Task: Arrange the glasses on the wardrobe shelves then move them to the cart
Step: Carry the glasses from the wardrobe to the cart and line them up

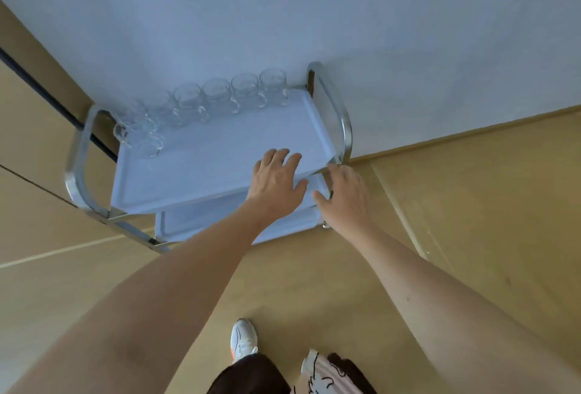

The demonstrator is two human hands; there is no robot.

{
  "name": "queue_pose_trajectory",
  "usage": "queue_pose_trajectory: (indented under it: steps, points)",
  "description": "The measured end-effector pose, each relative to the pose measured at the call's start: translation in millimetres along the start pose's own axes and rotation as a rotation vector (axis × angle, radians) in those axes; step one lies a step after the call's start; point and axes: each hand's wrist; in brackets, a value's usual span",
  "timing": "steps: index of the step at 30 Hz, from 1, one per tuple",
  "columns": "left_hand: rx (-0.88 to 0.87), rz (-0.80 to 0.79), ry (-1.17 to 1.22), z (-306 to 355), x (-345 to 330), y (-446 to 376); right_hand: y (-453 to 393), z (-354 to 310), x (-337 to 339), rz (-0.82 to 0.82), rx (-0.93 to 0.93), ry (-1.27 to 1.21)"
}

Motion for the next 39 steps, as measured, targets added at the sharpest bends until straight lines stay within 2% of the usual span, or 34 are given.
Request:
queue_pose_trajectory:
  steps: [7, 14, 18, 30, 39]
  points:
    - [-0.223, 0.148, 0.043, 65, 72, -84, -34, -1, 90, 0.215, -0.05, 0.032]
    - [-0.488, 0.171, 0.125, 114, 108, -149, -53, 2, 170, 0.436, -0.206, 0.133]
    - [-0.638, 0.213, 0.226, 142, 133, -177, -60, -3, 213, 0.58, -0.257, 0.272]
    - [-0.988, 0.147, 0.5, 251, 172, -193, -17, -14, 306, 0.856, -0.52, 0.46]
    - [-1.192, 0.069, 0.615, 367, 155, -176, 25, 50, 362, 0.951, -0.721, 0.517]
Point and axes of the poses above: each hand's wrist, its own y-axis away from the middle knuckle, its own x-axis out of the back of the hand, z = x × y, and after that the axes turned 11 degrees about z, right-handed
